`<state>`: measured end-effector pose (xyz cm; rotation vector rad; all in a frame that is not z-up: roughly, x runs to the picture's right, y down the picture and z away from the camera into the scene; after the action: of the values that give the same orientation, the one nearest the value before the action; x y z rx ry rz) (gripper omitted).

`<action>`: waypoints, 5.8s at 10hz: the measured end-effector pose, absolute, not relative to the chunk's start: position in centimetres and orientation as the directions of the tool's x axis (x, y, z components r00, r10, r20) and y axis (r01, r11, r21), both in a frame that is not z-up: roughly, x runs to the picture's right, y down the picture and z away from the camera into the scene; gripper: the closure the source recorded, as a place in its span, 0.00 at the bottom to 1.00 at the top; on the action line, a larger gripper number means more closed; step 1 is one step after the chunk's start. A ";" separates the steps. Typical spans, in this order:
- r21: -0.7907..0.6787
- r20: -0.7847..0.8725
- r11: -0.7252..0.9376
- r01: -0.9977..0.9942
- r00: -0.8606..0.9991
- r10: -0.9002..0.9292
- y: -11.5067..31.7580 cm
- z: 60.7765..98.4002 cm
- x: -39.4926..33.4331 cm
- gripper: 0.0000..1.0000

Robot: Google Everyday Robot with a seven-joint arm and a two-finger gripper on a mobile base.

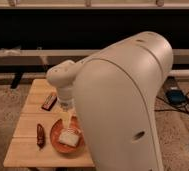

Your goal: Stand the bottle upright

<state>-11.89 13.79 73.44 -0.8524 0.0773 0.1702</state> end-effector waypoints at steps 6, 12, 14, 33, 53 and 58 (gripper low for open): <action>-0.742 -0.136 0.646 -0.180 0.984 0.119 13.8 73.4 -11.9 0.20; -0.742 -0.136 0.646 -0.180 0.984 0.119 13.8 73.4 -11.9 0.20; -0.742 -0.136 0.646 -0.180 0.984 0.119 13.8 73.4 -11.9 0.20; -0.541 0.112 0.795 0.275 0.960 -0.256 12.0 81.7 -0.8 0.20; -0.607 -0.044 0.760 0.232 0.945 -0.324 16.1 87.0 1.1 0.98; -0.565 -0.025 0.793 0.227 0.956 -0.292 12.7 84.5 -0.3 1.00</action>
<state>-0.34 12.72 84.54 -0.5924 0.1128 -0.2798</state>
